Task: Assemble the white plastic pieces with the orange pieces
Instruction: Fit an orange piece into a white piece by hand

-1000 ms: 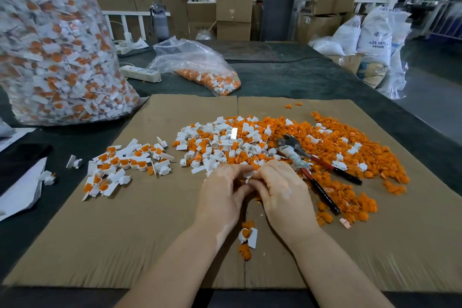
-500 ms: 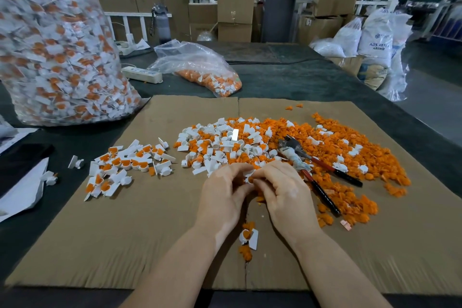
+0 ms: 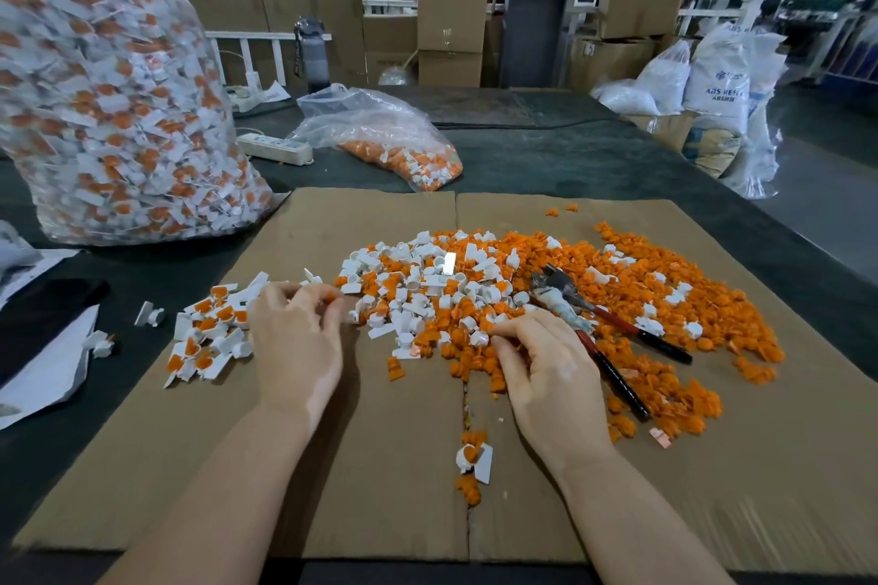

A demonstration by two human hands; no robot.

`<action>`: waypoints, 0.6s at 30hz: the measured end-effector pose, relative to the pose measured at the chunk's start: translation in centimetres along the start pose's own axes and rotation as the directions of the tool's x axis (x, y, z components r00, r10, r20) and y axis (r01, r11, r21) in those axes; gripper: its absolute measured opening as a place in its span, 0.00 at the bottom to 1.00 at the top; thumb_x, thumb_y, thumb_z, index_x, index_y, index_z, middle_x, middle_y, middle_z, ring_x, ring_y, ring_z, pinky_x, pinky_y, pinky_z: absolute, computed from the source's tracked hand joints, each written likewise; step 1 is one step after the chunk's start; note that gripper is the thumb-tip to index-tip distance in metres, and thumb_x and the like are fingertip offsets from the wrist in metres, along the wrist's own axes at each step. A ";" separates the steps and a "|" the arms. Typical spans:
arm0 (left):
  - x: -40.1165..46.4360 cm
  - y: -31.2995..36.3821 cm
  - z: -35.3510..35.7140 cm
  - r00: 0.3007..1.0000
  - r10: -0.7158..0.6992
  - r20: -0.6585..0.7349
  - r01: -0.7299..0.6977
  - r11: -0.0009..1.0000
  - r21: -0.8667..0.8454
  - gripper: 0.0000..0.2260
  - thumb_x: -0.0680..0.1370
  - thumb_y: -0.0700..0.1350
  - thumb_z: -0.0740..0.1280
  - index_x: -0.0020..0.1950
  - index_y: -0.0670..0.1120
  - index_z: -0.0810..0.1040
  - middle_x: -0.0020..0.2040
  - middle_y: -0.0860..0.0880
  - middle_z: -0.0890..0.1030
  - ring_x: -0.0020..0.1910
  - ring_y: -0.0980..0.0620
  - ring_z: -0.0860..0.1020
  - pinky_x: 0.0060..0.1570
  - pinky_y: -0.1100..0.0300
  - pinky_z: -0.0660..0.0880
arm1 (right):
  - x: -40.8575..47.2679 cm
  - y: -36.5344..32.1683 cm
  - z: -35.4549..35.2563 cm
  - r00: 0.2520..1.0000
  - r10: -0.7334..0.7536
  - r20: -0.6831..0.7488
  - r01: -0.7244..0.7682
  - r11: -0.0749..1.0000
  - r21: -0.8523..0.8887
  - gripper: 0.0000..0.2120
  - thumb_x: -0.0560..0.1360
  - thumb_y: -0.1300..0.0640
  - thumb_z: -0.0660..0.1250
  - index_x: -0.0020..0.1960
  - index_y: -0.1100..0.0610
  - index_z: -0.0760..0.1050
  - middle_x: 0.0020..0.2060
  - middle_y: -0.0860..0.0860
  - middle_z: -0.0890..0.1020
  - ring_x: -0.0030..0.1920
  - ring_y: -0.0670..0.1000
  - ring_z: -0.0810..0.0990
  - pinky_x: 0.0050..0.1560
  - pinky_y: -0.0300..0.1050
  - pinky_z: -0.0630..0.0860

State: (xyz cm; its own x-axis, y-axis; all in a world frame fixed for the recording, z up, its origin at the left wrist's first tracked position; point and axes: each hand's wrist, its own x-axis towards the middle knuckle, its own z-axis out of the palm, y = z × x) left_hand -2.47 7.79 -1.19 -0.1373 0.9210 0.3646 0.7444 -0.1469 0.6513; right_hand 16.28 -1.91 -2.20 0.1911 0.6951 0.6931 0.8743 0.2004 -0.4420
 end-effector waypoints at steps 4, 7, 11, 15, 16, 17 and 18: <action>0.3 -1.0 -0.2 1.000 0.021 0.017 -0.023 0.985 0.171 0.10 0.78 0.42 0.65 0.58 0.46 0.81 0.59 0.41 0.73 0.61 0.42 0.66 0.60 0.47 0.66 | -0.1 0.1 0.0 1.000 0.014 -0.009 -0.014 0.999 -0.032 0.01 0.71 0.65 0.71 0.42 0.61 0.80 0.37 0.52 0.80 0.41 0.51 0.79 0.43 0.41 0.76; 0.1 -1.0 -0.3 0.999 -0.007 0.033 0.001 0.979 0.204 0.14 0.78 0.42 0.65 0.63 0.49 0.77 0.63 0.42 0.70 0.64 0.42 0.62 0.63 0.45 0.63 | 0.0 0.1 0.1 1.000 -0.007 0.022 0.008 0.998 -0.062 0.03 0.69 0.67 0.72 0.42 0.61 0.81 0.37 0.52 0.80 0.41 0.52 0.79 0.43 0.42 0.77; -0.6 -0.4 -0.2 0.997 0.067 -0.028 -0.063 0.991 0.116 0.15 0.75 0.41 0.69 0.61 0.49 0.77 0.61 0.44 0.71 0.63 0.43 0.63 0.62 0.45 0.63 | -0.1 0.0 0.2 0.988 -0.107 0.112 0.117 0.989 -0.090 0.05 0.68 0.66 0.74 0.44 0.59 0.82 0.38 0.52 0.79 0.41 0.53 0.78 0.41 0.48 0.77; -1.5 0.5 -0.1 0.972 0.216 0.090 -0.208 0.974 -0.087 0.07 0.74 0.42 0.70 0.52 0.48 0.81 0.45 0.52 0.75 0.45 0.54 0.73 0.46 0.63 0.70 | 0.0 -0.3 0.5 0.956 -0.189 0.223 0.237 0.948 -0.212 0.07 0.67 0.56 0.76 0.46 0.53 0.83 0.39 0.51 0.78 0.41 0.53 0.77 0.40 0.49 0.74; -1.7 0.6 -0.1 0.961 0.242 0.133 -0.228 0.967 -0.110 0.05 0.74 0.44 0.70 0.50 0.49 0.81 0.42 0.54 0.75 0.41 0.57 0.73 0.41 0.68 0.68 | 0.0 -0.4 0.6 0.949 -0.197 0.245 0.256 0.937 -0.239 0.08 0.67 0.54 0.76 0.45 0.52 0.83 0.39 0.51 0.77 0.41 0.53 0.77 0.40 0.49 0.73; -1.9 0.7 0.0 0.948 0.264 0.178 -0.245 0.962 -0.123 0.04 0.74 0.46 0.71 0.48 0.50 0.80 0.41 0.56 0.75 0.40 0.59 0.72 0.38 0.72 0.65 | 0.0 -0.4 0.6 0.945 -0.200 0.259 0.266 0.930 -0.253 0.07 0.67 0.53 0.76 0.45 0.51 0.83 0.39 0.50 0.77 0.41 0.53 0.76 0.40 0.49 0.73; -2.0 0.7 0.1 0.931 0.285 0.228 -0.261 0.957 -0.127 0.04 0.73 0.48 0.71 0.47 0.52 0.79 0.41 0.57 0.75 0.40 0.61 0.72 0.37 0.73 0.65 | 0.0 -0.4 0.7 0.943 -0.199 0.266 0.268 0.928 -0.257 0.07 0.66 0.53 0.76 0.44 0.51 0.83 0.39 0.50 0.77 0.41 0.53 0.76 0.39 0.49 0.73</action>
State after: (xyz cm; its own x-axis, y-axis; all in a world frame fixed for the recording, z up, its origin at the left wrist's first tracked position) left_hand -1.60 5.81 -1.49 0.2329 0.8980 0.3733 0.6654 -0.4271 0.6123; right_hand 15.62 -1.48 -2.40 -0.1125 0.7996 0.5898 0.9777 0.1951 -0.0780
